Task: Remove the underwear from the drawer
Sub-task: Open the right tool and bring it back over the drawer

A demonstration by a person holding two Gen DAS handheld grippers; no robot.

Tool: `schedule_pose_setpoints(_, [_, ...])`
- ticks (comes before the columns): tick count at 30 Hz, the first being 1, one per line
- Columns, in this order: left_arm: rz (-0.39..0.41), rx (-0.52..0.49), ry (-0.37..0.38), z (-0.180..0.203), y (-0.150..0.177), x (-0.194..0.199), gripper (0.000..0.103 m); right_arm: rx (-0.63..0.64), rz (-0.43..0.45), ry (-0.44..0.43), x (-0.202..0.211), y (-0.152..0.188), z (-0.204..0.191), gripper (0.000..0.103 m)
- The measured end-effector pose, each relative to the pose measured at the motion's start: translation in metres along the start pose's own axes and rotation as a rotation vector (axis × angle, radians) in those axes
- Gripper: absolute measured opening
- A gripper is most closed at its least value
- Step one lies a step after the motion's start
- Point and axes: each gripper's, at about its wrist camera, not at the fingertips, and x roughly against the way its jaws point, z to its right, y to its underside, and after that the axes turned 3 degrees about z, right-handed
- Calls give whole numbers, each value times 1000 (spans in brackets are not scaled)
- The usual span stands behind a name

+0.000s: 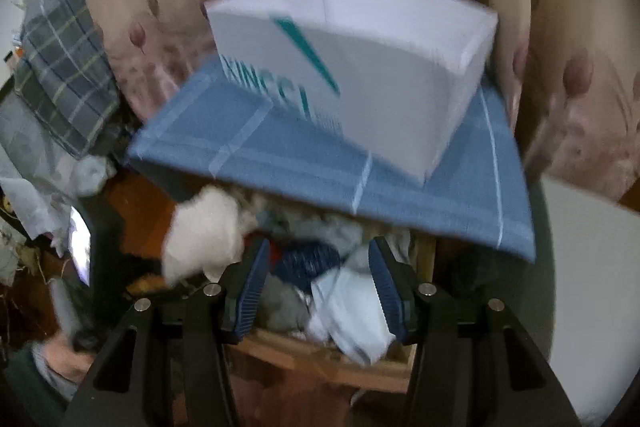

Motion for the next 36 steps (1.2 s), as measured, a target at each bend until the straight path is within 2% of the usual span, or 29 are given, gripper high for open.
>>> schedule_pose_setpoints(5, [-2, 1, -2, 0, 1, -1, 36, -49, -146, 17, -58, 33, 16, 52])
schedule_pose_setpoints(8, [-2, -1, -6, 2, 1, -1, 36, -91, -224, 37, -91, 47, 26, 64])
schedule_pose_setpoints(11, [2, -2, -12, 4, 1, -1, 36, -136, -274, 43, -116, 57, 35, 67])
schedule_pose_setpoints(13, [3, -3, -21, 6, 1, -1, 36, -162, -301, 52, -129, 61, 40, 74])
schedule_pose_setpoints(15, [1, -5, -26, 6, 1, -1, 36, -182, -287, 38, -133, 63, 42, 76])
schedule_pose_setpoints(18, [3, -10, -35, 8, 0, -1, 36, -187, -253, 34, -134, 65, 43, 87])
schedule_pose_setpoints(21, [2, -8, -44, 9, 0, 0, 36, -155, -249, 62, -133, 65, 39, 90])
schedule_pose_setpoints(30, [24, -66, -92, 22, 2, 7, 36, -118, -261, 47, -136, 71, 36, 90])
schedule_pose_setpoints(36, [36, -86, -100, 29, 2, 14, 36, -170, -246, 20, -140, 70, 43, 90])
